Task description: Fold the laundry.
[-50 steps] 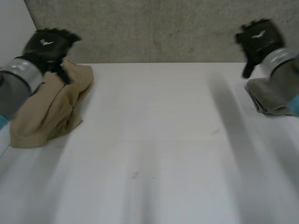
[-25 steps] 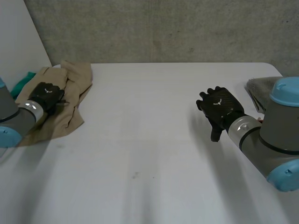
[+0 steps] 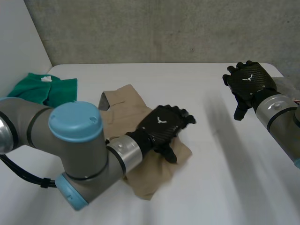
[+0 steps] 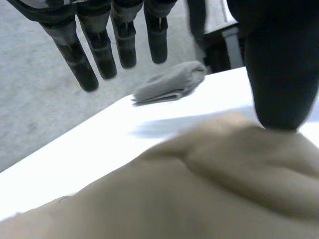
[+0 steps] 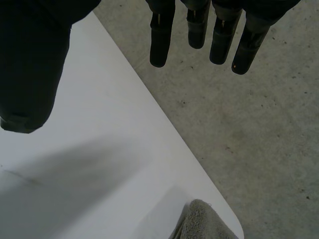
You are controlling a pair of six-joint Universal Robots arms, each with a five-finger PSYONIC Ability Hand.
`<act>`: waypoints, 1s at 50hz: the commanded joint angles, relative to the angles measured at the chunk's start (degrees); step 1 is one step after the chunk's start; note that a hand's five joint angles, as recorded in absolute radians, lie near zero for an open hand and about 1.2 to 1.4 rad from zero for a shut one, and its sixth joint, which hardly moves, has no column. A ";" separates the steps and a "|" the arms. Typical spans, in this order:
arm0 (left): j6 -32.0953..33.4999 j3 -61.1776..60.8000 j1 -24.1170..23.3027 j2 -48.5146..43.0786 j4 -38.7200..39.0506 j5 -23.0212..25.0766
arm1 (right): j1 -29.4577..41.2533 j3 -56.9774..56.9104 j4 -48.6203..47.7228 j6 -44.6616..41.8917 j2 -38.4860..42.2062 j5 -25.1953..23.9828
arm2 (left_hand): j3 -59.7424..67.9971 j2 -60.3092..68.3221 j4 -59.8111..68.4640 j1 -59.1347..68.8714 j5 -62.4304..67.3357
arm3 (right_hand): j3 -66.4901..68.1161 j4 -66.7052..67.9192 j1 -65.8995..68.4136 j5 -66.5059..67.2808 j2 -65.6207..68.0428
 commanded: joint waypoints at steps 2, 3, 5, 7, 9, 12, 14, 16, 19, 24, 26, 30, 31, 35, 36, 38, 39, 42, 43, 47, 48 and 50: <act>2.89 -0.55 4.85 8.23 -1.29 -9.63 | 0.34 -0.09 0.20 -0.67 0.10 -0.40 | -5.81 -5.25 -5.17 -4.49 -5.11 | -2.31 -3.42 -12.70 -3.17 -2.59; 2.89 -0.73 6.18 9.29 -1.21 -10.69 | 0.34 -0.09 0.29 -0.67 0.10 -0.40 | -5.81 -5.25 -5.17 -4.49 -5.11 | -2.31 -3.42 -12.70 -3.17 -2.59; 2.98 -1.43 8.90 11.40 -1.21 -12.28 | 0.60 -0.26 0.64 -0.76 0.10 -0.57 | -5.81 -5.25 -5.17 -4.49 -5.11 | -2.31 -3.42 -12.70 -3.17 -2.59; 2.89 -2.66 12.25 13.86 -1.21 -12.90 | 0.60 -0.26 0.82 -0.76 0.10 -0.83 | -5.47 -4.92 -4.83 -4.16 -4.77 | -2.31 -3.42 -12.70 -3.17 -2.59; 2.98 -3.45 14.09 14.92 -1.29 -12.38 | 1.22 0.17 1.61 -0.58 0.10 -1.54 | -5.30 -4.75 -4.66 -3.99 -4.60 | -2.31 -3.42 -12.70 -3.17 -2.59; 3.07 -4.59 17.52 15.28 -1.56 -11.15 | 2.70 0.70 3.71 0.12 -0.08 -2.94 | -3.96 -3.41 -3.32 -2.65 -3.26 | -2.31 -3.42 -12.70 -3.17 -2.59; 3.24 -5.21 20.50 14.84 -2.52 -10.44 | 4.46 0.79 4.68 0.12 -0.17 -3.03 | -3.29 -2.73 -2.65 -1.97 -2.59 | -2.31 -3.42 -12.70 -3.17 -2.59; 3.68 -5.21 22.27 13.88 -3.57 -10.35 | 6.92 0.79 5.21 -0.14 0.18 -2.86 | -2.61 -2.06 -1.98 -1.30 -1.92 | -2.31 -3.42 -12.70 -3.17 -2.59; 5.70 -5.21 24.38 10.28 -4.98 -10.00 | 8.42 0.79 5.21 -0.14 0.53 -2.68 | -2.44 -1.89 -1.81 -1.13 -1.74 | -2.31 -3.42 -12.70 -3.17 -2.59; 9.57 -4.33 25.18 5.71 -4.72 -9.83 | 9.13 1.23 5.21 -0.14 0.98 -2.59 | -2.11 -1.55 -1.47 -0.79 -1.41 | -2.31 -3.42 -12.70 -3.17 -2.59; 10.97 -3.55 25.26 2.99 -4.63 -9.74 | 9.13 1.49 5.21 -0.14 1.33 -2.59 | -1.94 -1.38 -1.30 -0.62 -1.24 | -2.31 -3.42 -12.70 -3.17 -2.59; 12.21 -0.91 25.26 -1.85 -4.37 -9.74 | 8.96 2.02 5.21 -0.14 2.47 -2.59 | -0.09 0.46 0.54 1.22 0.61 | -2.31 -3.42 -12.70 -3.17 -2.59; 12.21 -0.38 25.26 -2.56 -4.37 -9.74 | 8.95 2.28 5.13 -0.14 2.47 -2.59 | 0.58 1.13 1.22 1.89 1.28 | -2.31 -3.42 -12.70 -3.17 -2.59; 12.47 3.22 25.26 -7.21 -4.11 -10.00 | 8.52 3.07 5.04 -0.14 2.56 -2.59 | 3.10 3.66 3.74 4.42 3.80 | -2.31 -3.42 -12.70 -3.17 -2.59; 12.47 3.92 25.26 -8.09 -3.93 -10.00 | 8.52 3.25 5.04 -0.14 2.56 -2.59 | 3.78 4.33 4.41 5.09 4.47 | -2.31 -3.42 -12.70 -3.17 -2.59; 12.47 5.95 25.18 -10.12 -3.32 -10.00 | 8.43 3.34 5.12 -0.14 2.65 -2.59 | 6.13 6.68 6.76 7.44 6.83 | -2.31 -3.42 -12.70 -3.17 -2.59; 12.47 6.47 25.18 -10.56 -3.05 -10.00 | 8.43 3.51 5.04 -0.14 2.82 -2.59 | 7.80 8.36 8.44 9.12 8.50 | -2.31 -3.42 -12.70 -3.17 -2.59; 12.47 8.23 25.00 -11.79 -0.95 -10.09 | 8.34 3.87 5.04 -0.14 2.91 -2.59 | 30.44 31.00 31.08 31.76 31.14 | -2.31 -3.42 -12.70 -3.17 -2.59; 12.39 8.67 25.00 -11.88 -0.16 -10.35 | 8.34 4.04 5.04 -0.14 2.91 -2.59 | 40.69 41.24 41.32 42.00 41.38 | -2.31 -3.42 -12.70 -3.17 -2.59; 12.12 10.26 24.39 -11.18 4.32 -11.93 | 8.34 4.04 5.04 -0.14 2.91 -2.51 | 59.61 60.16 60.24 60.92 60.30 | -2.31 -3.42 -12.70 -3.17 -2.59; 12.12 10.61 24.12 -11.09 5.20 -12.54 | 8.34 4.04 5.04 -0.14 2.82 -2.51 | 59.61 60.16 60.24 60.92 60.30 | -2.31 -3.42 -12.70 -3.17 -2.59; 11.68 11.57 22.90 -9.60 8.10 -14.83 | 8.34 4.04 4.95 -0.14 2.82 -2.51 | 59.61 60.16 60.24 60.92 60.30 | -2.31 -3.42 -12.70 -3.17 -2.59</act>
